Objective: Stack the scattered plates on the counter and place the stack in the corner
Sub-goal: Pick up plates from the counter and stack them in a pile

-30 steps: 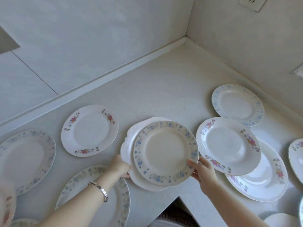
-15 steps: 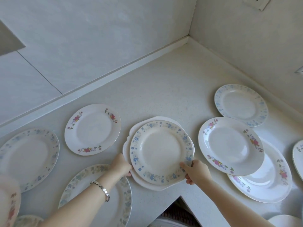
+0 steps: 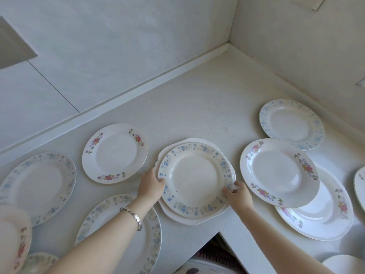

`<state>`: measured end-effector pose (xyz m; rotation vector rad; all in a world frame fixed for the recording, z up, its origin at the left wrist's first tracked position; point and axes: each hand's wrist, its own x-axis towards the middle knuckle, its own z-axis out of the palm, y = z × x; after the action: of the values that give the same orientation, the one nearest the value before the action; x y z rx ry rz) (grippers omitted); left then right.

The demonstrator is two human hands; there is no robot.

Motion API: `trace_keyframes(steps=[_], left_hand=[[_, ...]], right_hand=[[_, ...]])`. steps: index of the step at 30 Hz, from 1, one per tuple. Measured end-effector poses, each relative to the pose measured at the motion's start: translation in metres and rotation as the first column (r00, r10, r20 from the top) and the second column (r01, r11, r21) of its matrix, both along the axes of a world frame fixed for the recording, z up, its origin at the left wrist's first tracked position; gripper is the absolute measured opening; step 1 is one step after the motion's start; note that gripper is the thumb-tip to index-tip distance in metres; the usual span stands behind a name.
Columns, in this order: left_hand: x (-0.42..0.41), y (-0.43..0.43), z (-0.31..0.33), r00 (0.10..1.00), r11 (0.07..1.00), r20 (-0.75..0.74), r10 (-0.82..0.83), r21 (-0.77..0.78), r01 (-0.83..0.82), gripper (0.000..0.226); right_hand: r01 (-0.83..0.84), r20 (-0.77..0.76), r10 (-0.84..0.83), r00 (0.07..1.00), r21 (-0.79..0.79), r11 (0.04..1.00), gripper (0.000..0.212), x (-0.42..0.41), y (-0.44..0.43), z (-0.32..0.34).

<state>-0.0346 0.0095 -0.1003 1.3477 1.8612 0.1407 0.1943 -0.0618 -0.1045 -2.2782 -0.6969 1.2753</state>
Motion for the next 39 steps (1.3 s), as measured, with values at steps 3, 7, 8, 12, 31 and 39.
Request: trace_keyframes(steps=[3,7,8,12,31,39], left_hand=[[0.001,0.002,0.004,0.994,0.998,-0.102,-0.046,-0.036,0.042,0.037],[0.003,0.0,0.012,0.962,0.985,-0.238,-0.131,-0.142,0.098,0.033],[0.003,-0.001,0.014,0.954,0.982,-0.26,-0.15,-0.151,0.113,0.032],[-0.001,-0.009,0.015,0.959,0.979,-0.232,-0.16,-0.162,0.124,0.032],[-0.179,-0.106,0.012,0.931,0.972,-0.306,0.2,-0.058,-0.228,0.028],[-0.196,-0.111,-0.004,0.966,0.989,-0.237,0.103,-0.078,-0.125,0.03]], right_hand=[[0.014,0.014,-0.014,1.0,-0.026,1.0,0.051,0.002,0.003,-0.005],[0.023,0.009,-0.023,1.0,-0.033,0.999,0.053,0.005,-0.003,-0.011],[0.025,0.006,-0.025,1.0,-0.035,0.999,0.054,0.005,-0.005,-0.012],[-0.021,0.017,0.022,1.0,-0.087,0.996,0.055,0.003,-0.008,0.001],[-0.876,0.369,0.896,0.246,-0.311,0.369,0.076,-0.223,0.0,0.004],[-0.8,0.181,0.817,0.547,-0.177,0.574,0.029,-0.21,0.011,0.011]])
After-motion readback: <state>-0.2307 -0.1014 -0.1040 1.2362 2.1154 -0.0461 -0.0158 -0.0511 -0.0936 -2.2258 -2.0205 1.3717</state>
